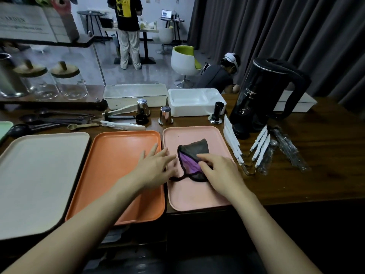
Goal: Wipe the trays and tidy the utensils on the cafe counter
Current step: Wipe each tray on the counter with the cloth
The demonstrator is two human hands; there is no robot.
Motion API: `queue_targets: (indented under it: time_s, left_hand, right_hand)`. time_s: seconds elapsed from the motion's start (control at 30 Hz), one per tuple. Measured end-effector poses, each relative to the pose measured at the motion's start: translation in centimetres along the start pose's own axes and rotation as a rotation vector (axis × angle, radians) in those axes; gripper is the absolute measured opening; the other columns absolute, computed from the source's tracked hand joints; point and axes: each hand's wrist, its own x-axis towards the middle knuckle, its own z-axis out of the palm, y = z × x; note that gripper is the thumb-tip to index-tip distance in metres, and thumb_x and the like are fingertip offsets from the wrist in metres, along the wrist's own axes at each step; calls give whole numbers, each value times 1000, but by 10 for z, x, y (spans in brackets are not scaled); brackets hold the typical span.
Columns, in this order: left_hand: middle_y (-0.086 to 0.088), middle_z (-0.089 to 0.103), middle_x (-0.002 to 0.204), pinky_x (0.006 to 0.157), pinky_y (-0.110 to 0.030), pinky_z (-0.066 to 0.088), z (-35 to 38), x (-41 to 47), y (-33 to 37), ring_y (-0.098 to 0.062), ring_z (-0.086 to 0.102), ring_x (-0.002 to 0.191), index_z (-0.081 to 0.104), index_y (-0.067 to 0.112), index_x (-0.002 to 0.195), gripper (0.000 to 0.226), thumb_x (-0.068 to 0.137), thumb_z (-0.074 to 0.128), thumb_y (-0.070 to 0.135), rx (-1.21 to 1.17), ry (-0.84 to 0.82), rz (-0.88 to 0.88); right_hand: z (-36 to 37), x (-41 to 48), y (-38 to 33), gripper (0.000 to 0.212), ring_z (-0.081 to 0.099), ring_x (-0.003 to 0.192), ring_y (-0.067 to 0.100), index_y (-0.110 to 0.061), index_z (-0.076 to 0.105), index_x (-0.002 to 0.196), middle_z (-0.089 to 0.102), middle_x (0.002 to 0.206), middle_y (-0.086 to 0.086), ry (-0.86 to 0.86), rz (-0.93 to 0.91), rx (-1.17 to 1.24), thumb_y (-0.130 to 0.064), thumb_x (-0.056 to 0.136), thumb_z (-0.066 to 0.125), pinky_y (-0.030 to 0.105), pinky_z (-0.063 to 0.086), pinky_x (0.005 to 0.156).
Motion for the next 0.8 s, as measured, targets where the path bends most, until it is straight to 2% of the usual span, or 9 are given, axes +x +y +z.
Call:
queue_targets:
  time_s: [0.1, 0.2, 0.3, 0.4, 0.5, 0.57, 0.63, 0.73, 0.8]
  left_hand:
    - [-1, 29, 166, 123, -59, 11, -6, 7, 1, -31, 7, 157, 43, 28, 154, 48, 107, 41, 36, -2, 102, 16]
    - [0, 40, 161, 121, -56, 21, -4, 8, -5, -31, 16, 155, 52, 25, 148, 43, 106, 43, 29, -26, 176, 20]
    - [0, 44, 158, 122, -54, 22, 1, 3, -11, -30, 20, 154, 56, 24, 144, 41, 105, 47, 23, -90, 222, 12]
    - [1, 51, 153, 122, -53, 24, 4, -3, -18, -29, 24, 153, 61, 25, 140, 41, 102, 51, 16, -151, 293, 17]
    - [2, 58, 146, 121, -41, 30, 0, -8, -20, -26, 35, 149, 64, 23, 136, 39, 100, 54, 14, -208, 354, 19]
    - [2, 64, 137, 110, -34, 40, -6, -8, -16, -22, 52, 135, 65, 24, 135, 35, 101, 58, 22, -265, 410, 19]
    - [4, 69, 128, 100, -33, 48, -13, -7, -7, -16, 62, 118, 65, 28, 134, 36, 99, 63, 35, -358, 439, 30]
    - [11, 72, 114, 86, -26, 53, -28, -6, 11, 2, 65, 89, 66, 33, 130, 40, 93, 67, 49, -528, 414, 60]
    - [16, 73, 106, 77, -19, 50, -38, -6, 25, 8, 65, 85, 71, 36, 122, 34, 92, 68, 52, -575, 432, 115]
  right_hand:
    - [10, 19, -16, 30, 66, 105, 20, -29, 68, 126, 72, 115, -5, 101, -60, -76, -33, 99, 56, 33, 52, 85]
    - [29, 43, -32, 27, 62, 100, 28, -23, 68, 111, 69, 106, 1, 97, -58, -200, -43, 96, 57, 35, 46, 71]
    - [51, 60, -42, 46, 56, 108, 29, -17, 61, 115, 60, 113, 5, 53, 26, -329, -57, 92, 59, 38, 46, 76]
    - [57, 69, -43, 25, 57, 105, 31, -16, 61, 110, 62, 110, 7, 92, 64, -310, -35, 97, 55, 37, 44, 71]
    - [41, 74, -31, 17, 61, 95, 29, -25, 71, 97, 70, 95, 2, 77, 135, -15, -28, 91, 55, 34, 43, 70]
    - [23, 73, -27, 14, 66, 90, 20, -27, 75, 92, 74, 87, -6, 52, 150, 348, -31, 88, 62, 34, 50, 77]
    - [4, 68, -30, 11, 68, 85, 10, -25, 77, 88, 75, 86, -7, 68, 106, 643, -23, 90, 66, 31, 53, 79]
    - [-24, 56, -40, 12, 70, 88, 12, -20, 77, 98, 76, 94, -1, 17, 75, 867, -19, 95, 65, 30, 56, 79]
    - [-36, 50, -44, 12, 72, 86, 15, -16, 75, 102, 76, 94, 3, -24, 67, 932, -18, 96, 65, 33, 58, 78]
